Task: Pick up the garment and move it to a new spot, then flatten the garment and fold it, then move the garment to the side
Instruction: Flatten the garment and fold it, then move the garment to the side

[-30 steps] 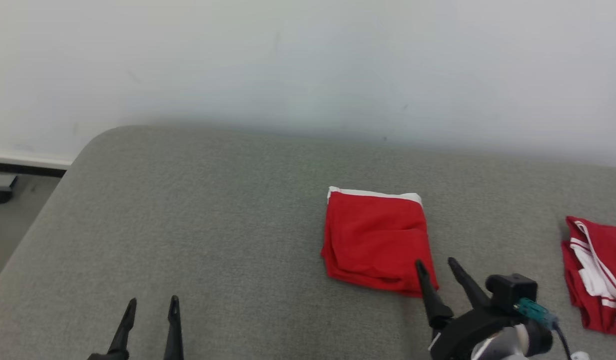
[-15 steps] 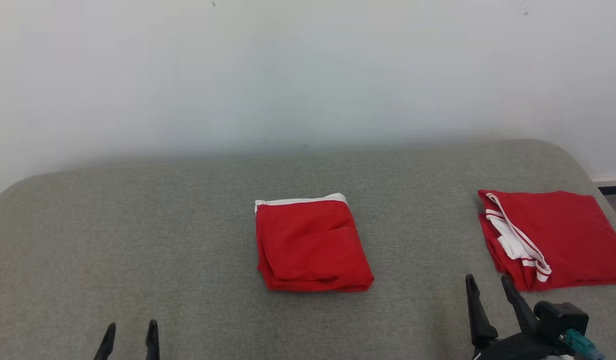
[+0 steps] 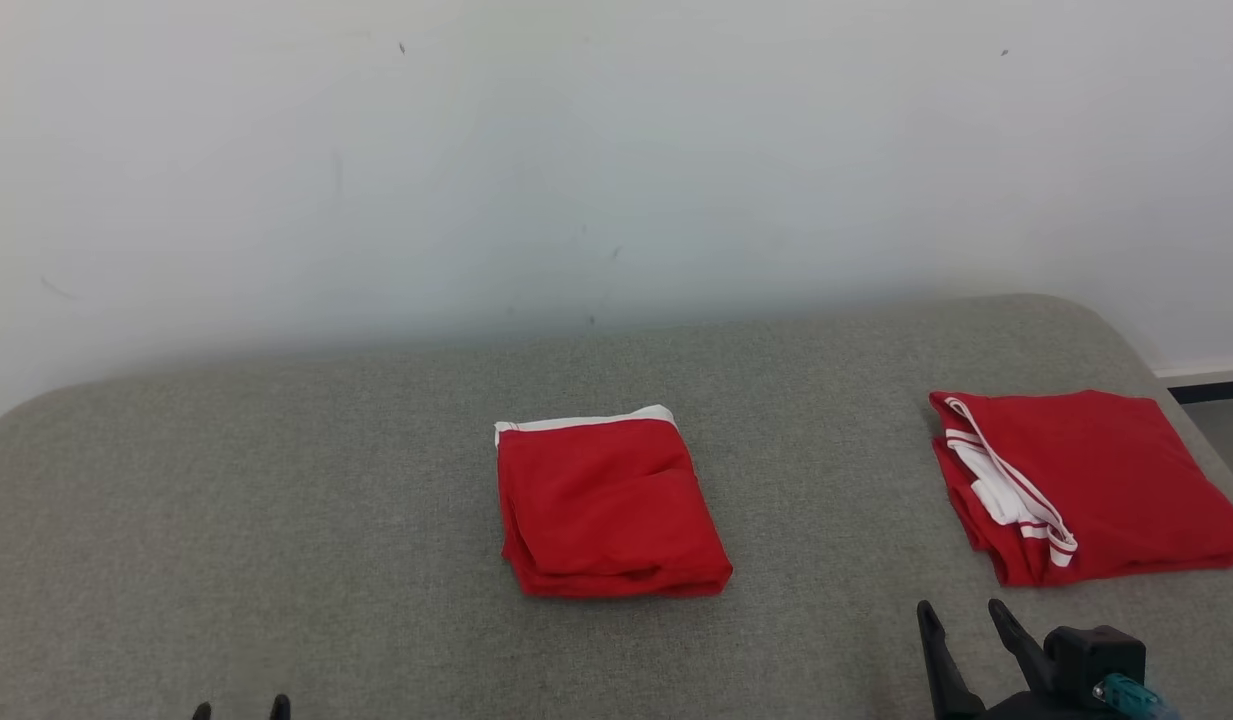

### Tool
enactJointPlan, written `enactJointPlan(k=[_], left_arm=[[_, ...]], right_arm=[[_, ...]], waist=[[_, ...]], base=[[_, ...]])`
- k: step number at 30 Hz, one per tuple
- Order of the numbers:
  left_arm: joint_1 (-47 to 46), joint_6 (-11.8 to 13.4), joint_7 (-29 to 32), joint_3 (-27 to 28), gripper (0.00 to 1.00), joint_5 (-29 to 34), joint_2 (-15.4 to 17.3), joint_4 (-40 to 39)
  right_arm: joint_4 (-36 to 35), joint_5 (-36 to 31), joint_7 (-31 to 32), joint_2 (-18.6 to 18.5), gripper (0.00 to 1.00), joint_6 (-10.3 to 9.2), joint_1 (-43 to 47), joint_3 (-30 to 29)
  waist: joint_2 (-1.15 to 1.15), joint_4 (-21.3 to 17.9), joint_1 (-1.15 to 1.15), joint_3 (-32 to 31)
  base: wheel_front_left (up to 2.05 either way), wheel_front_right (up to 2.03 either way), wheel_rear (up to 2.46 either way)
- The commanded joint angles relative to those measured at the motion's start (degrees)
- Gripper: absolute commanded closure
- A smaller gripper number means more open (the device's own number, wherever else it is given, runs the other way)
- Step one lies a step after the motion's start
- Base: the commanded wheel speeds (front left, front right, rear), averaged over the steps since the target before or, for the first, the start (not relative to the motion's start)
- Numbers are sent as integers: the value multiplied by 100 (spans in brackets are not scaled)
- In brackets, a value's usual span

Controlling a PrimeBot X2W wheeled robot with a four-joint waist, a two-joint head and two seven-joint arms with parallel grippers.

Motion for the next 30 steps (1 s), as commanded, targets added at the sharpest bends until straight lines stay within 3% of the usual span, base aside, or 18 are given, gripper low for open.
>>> enactJointPlan(k=[1,14,30], left_arm=[[82,-33,-42,83,0,-68,-17,-65],[492,-117,-68,696,0,-89,-312,-487],[451,-75,-65,708,0,239,-405,-495]], right_arm=[[-55,68,19,1,0,-11,61,0],[-264,126,196,-1,0,-11,165,-27],[-335,61,370,5,0,-11,169,5]], waist=[[0,25,1,-16],[0,153,1,-33],[0,221,1,62]], base=[[0,0,0],[0,0,0],[0,0,0]])
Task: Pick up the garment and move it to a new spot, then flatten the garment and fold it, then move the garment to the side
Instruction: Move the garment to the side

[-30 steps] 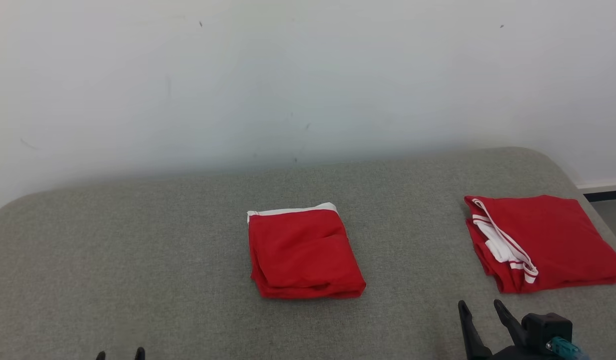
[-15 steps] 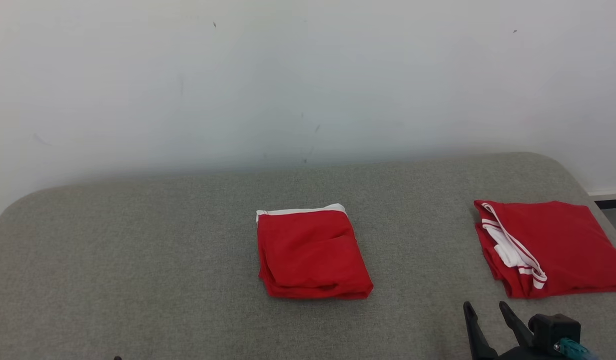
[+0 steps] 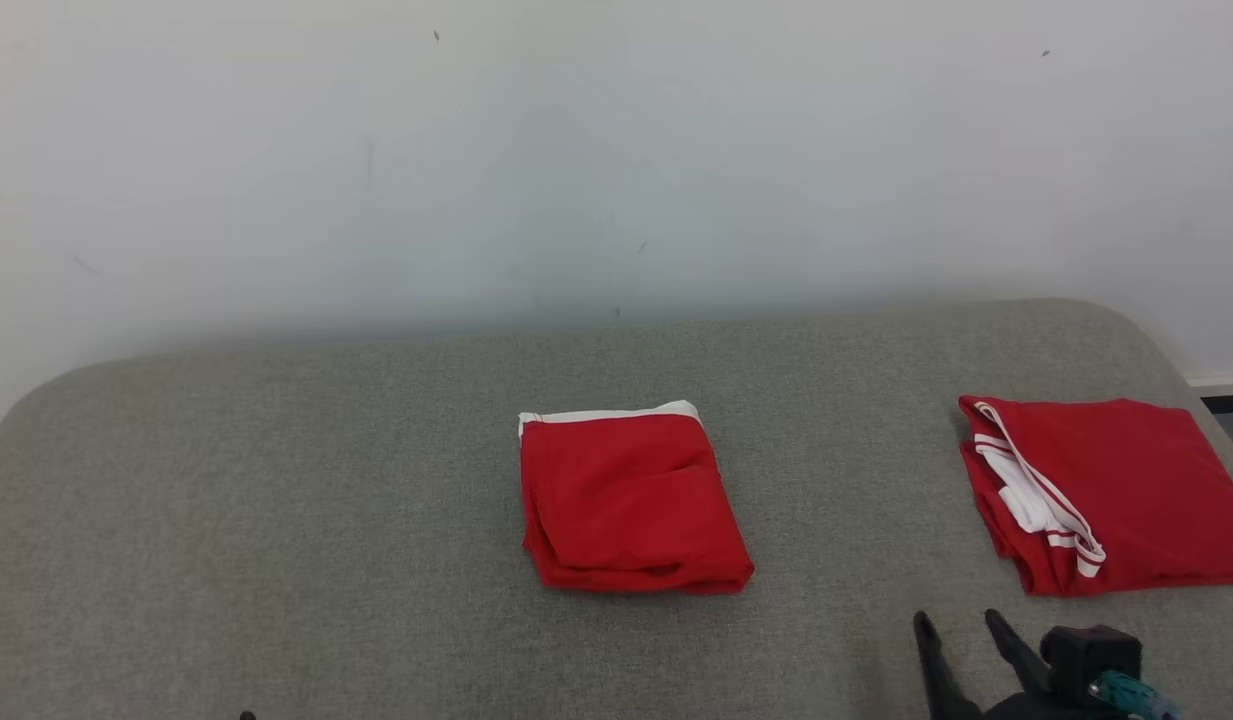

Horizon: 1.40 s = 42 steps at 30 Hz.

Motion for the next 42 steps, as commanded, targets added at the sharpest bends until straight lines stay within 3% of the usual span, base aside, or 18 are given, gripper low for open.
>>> enactJointPlan(k=[1,5,9,13,17,27,42], left_arm=[[-37,41,-26,1,0,44,-8,0],[-96,62,-15,-8,0,18,-4,0],[-95,86,12,-23,0,14,31,-44],[-172,38,71,-139,0,82,77,-120],[-300,-7,83,-263,0,156,111,-220],[-657,-92,46,-442,0,162,71,-112],[-857,-138,-5,-547,0,103,-12,66]], right_arm=[[-4,-33,137,10,0,-11,-31,147],[-54,197,805,-39,0,-11,-444,397],[8,363,1931,-176,0,-11,-1120,473],[451,359,2959,-173,0,-9,-1932,180],[1017,232,3522,-99,0,-5,-2789,-139],[2103,75,3600,-8,0,-5,-3562,-589],[3674,-409,2697,4,0,-6,-4122,-1028]], waist=[[-1,27,0,18],[-1,113,0,79],[-1,256,0,184],[-1,486,0,397],[-1,805,0,740],[-1,1396,0,1212],[-1,1665,0,1395]], base=[[0,0,0],[0,0,0],[0,0,0],[0,0,0],[0,0,0],[0,0,0],[0,0,0]])
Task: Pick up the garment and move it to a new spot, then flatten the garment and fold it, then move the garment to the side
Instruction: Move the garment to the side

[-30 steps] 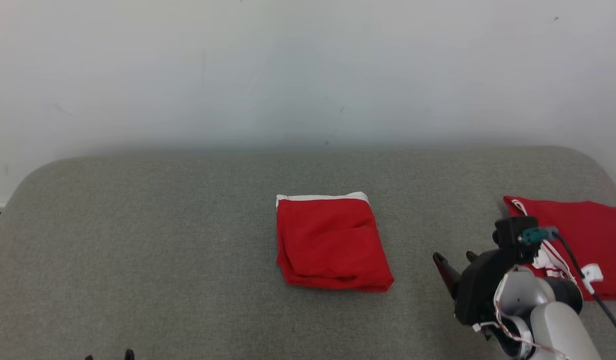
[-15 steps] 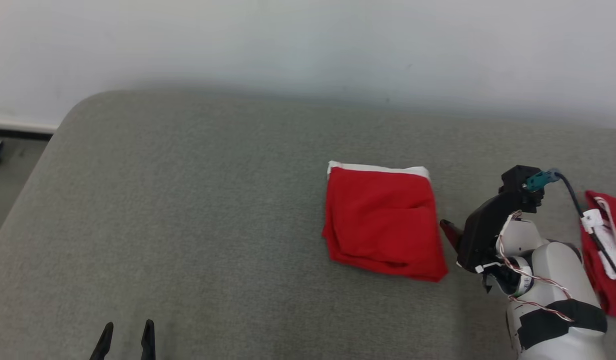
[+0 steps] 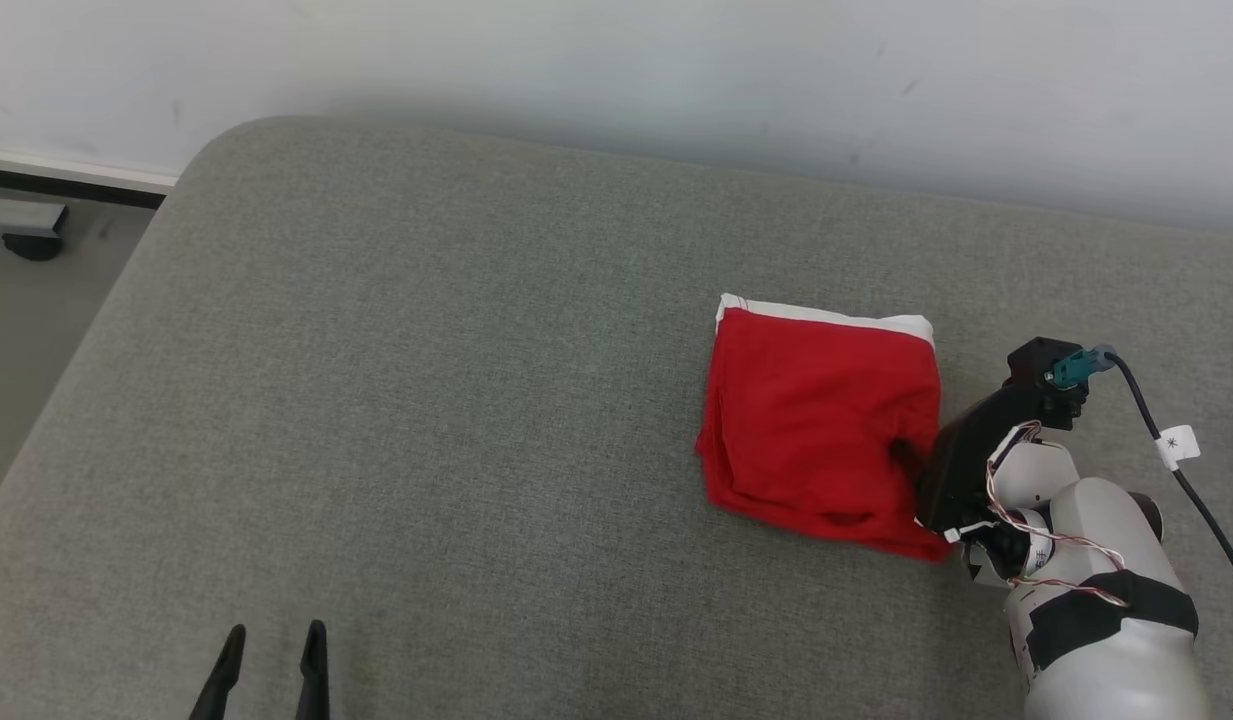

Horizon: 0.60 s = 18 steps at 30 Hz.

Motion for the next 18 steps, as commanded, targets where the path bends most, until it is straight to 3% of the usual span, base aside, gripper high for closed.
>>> enactJointPlan(k=[1,3,4,5,6,7,12,18], left_arm=[[-37,-21,-42,-14,0,-9,-31,35],[-61,-30,-38,-44,0,1,-46,77],[-64,-38,-42,-53,0,4,-52,92],[-57,-43,-45,-52,0,2,-53,108],[-44,-47,-47,-44,0,-4,-50,123],[-24,-45,-50,-26,0,-13,-45,140],[112,-41,-55,50,0,-94,-65,114],[229,-38,-61,93,0,-103,-88,31]], right_arm=[[125,62,-47,12,0,2,-34,12],[343,228,-121,18,0,2,-68,70],[448,252,-143,25,52,2,-81,152],[543,236,-139,32,67,3,-75,248],[608,245,-134,37,93,4,-75,353],[648,238,-144,37,100,6,-69,443],[474,-51,-341,-35,100,6,-46,794],[-33,-223,-380,-548,100,2,89,1392]], waist=[[0,42,-1,24],[0,78,-1,15],[0,87,-1,8],[0,90,-1,-4],[0,88,-1,-18],[0,75,-1,-43],[0,-103,-1,-182],[0,-526,-1,-404]], base=[[0,0,0],[0,0,0],[0,0,0],[0,0,0],[0,0,0],[0,0,0],[0,0,0],[0,0,0]])
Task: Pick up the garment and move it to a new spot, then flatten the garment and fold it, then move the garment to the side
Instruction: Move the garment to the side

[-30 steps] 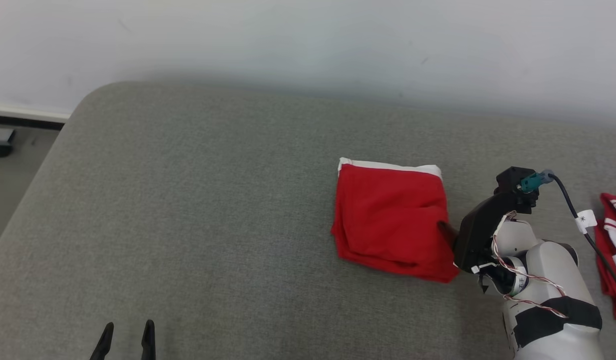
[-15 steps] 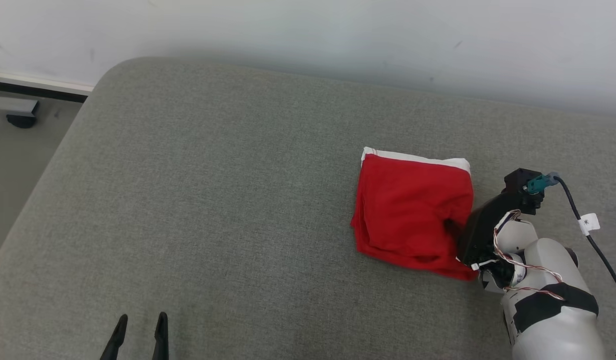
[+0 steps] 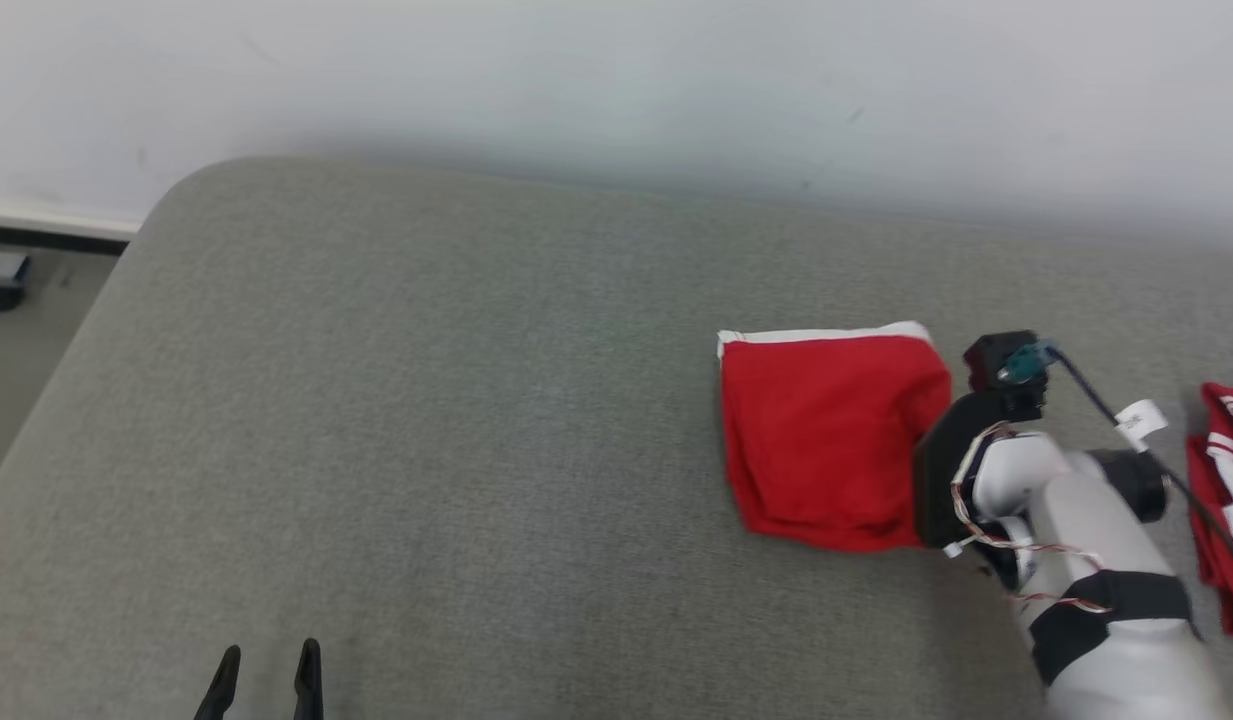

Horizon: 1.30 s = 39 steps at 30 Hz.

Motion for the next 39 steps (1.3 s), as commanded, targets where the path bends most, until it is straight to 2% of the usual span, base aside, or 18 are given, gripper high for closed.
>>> enactJointPlan(k=[1,6,9,14,18,24,30,34,39], left_arm=[[126,5,-37,31,0,-39,3,-33],[129,-5,-33,55,0,-41,31,-97],[76,-21,-33,41,0,-12,50,-124],[8,-17,-33,20,0,28,87,-148],[-115,-42,-30,-24,0,66,138,-154],[-330,-66,20,-109,0,132,269,-180],[-437,-90,96,-147,0,149,400,-231],[-499,-80,155,-184,0,166,473,-299],[-547,-88,236,-241,0,201,563,-385]], right_arm=[[-132,-4,26,-107,100,3,49,88],[-538,17,184,-539,100,3,-3,403],[-884,102,353,-893,100,3,75,1013],[-1627,284,566,-1882,100,2,132,1866],[-1902,276,478,-2398,100,2,82,2057],[-1728,298,261,-2615,100,2,65,1731],[-1502,-54,21,-2860,100,2,138,1223],[-1304,-306,-110,-2891,100,2,264,762],[-1075,-734,-353,-2730,100,2,350,-13]], waist=[[0,-346,0,-181],[0,-736,0,-177],[0,-980,0,-114],[0,-1368,0,66],[0,-1571,0,269],[0,-1668,0,573],[0,-1626,0,797],[0,-1567,0,914],[0,-1469,0,1071]], base=[[0,0,0],[0,0,0],[0,0,0],[0,0,0],[0,0,0],[0,0,0],[0,0,0],[0,0,0],[0,0,0]])
